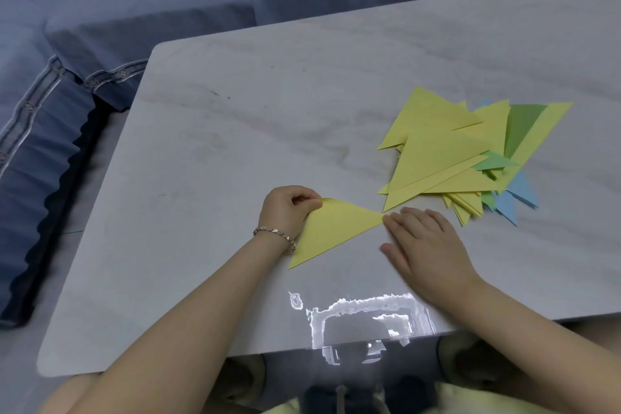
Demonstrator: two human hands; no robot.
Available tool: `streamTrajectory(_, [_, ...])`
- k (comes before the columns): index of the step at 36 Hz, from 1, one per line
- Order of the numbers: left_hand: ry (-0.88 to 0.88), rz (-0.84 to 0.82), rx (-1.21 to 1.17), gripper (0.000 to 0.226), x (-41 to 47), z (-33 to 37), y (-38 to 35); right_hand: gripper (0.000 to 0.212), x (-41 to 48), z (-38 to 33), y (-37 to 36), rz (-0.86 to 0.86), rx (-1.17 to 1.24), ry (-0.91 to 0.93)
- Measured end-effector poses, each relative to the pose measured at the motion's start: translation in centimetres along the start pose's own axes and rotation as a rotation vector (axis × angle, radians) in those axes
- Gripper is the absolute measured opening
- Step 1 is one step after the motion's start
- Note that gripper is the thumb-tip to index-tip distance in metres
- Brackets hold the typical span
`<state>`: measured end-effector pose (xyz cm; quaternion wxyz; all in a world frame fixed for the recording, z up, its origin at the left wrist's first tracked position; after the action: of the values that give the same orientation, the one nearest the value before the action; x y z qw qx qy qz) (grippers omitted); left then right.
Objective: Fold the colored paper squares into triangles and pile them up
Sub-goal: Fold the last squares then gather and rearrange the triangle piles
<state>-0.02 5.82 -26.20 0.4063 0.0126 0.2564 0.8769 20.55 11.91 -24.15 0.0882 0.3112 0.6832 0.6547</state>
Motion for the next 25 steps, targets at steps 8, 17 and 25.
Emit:
streamTrajectory(8, [-0.081, -0.072, 0.129, 0.013, 0.5, 1.8, 0.3, 0.037, -0.3, 1.1, 1.1, 0.004, -0.035, -0.122])
streamTrajectory(17, [-0.135, -0.03, 0.378, 0.019, 3.7, 3.3, 3.3, 0.029, -0.9, 0.3, 2.5, 0.002, 0.158, -0.132])
streamTrajectory(25, [-0.565, 0.06, 0.776, 0.045, -5.2, 3.0, 0.3, 0.048, 2.4, -4.7, 0.6, -0.031, 0.312, 0.005])
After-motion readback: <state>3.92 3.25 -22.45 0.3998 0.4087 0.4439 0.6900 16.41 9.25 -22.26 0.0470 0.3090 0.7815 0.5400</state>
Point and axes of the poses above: each hand's wrist, its own x-axis towards the middle knuckle, its own y-axis out of the back of the hand, z = x × y, the point moved 9 cm from there along x, towards the middle knuckle, and after that the axes turned 1 degree about z, right-handed, at the moved point
